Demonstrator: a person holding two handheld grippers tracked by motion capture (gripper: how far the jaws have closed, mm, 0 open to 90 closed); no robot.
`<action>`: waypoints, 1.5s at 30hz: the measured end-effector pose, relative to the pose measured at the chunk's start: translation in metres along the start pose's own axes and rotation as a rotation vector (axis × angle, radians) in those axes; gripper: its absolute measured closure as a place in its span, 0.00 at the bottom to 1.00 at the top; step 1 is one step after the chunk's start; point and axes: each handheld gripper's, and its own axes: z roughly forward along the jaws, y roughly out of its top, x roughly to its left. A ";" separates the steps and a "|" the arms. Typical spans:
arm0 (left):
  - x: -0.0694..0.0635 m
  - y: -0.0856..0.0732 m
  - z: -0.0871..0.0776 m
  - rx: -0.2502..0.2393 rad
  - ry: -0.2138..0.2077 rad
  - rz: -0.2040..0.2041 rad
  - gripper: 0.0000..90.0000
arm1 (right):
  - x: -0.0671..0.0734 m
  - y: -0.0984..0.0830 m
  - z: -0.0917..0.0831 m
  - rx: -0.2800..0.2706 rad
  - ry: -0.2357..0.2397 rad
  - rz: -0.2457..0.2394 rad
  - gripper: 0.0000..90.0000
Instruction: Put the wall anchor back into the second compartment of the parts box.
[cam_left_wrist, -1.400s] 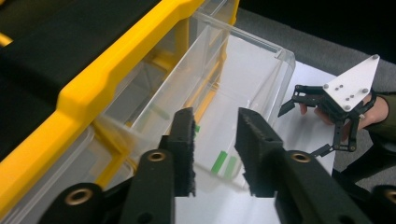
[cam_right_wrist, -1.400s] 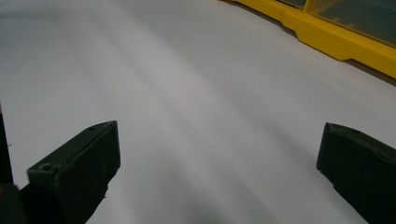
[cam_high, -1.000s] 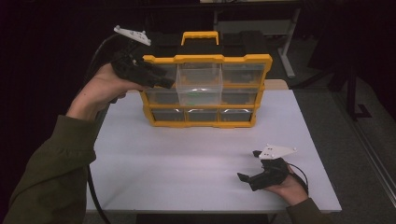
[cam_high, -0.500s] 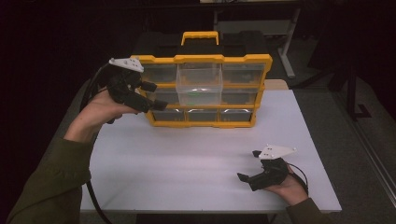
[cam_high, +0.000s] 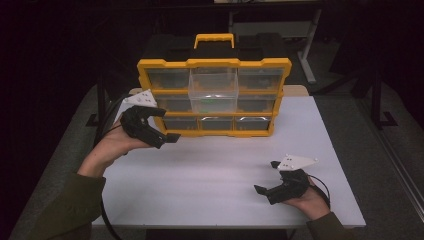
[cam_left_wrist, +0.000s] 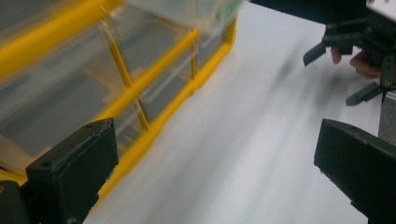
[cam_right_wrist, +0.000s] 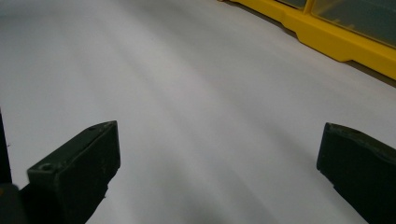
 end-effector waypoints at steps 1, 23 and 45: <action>-0.002 -0.005 0.003 -0.001 -0.002 -0.002 0.00 | 0.000 0.000 0.000 0.000 0.000 0.000 0.00; -0.029 -0.103 0.045 -0.008 -0.001 -0.030 0.00 | 0.000 0.000 0.000 0.003 -0.001 0.003 0.00; -0.039 -0.156 0.053 -0.059 0.006 -0.050 0.00 | 0.000 -0.001 0.001 0.007 -0.005 0.003 0.00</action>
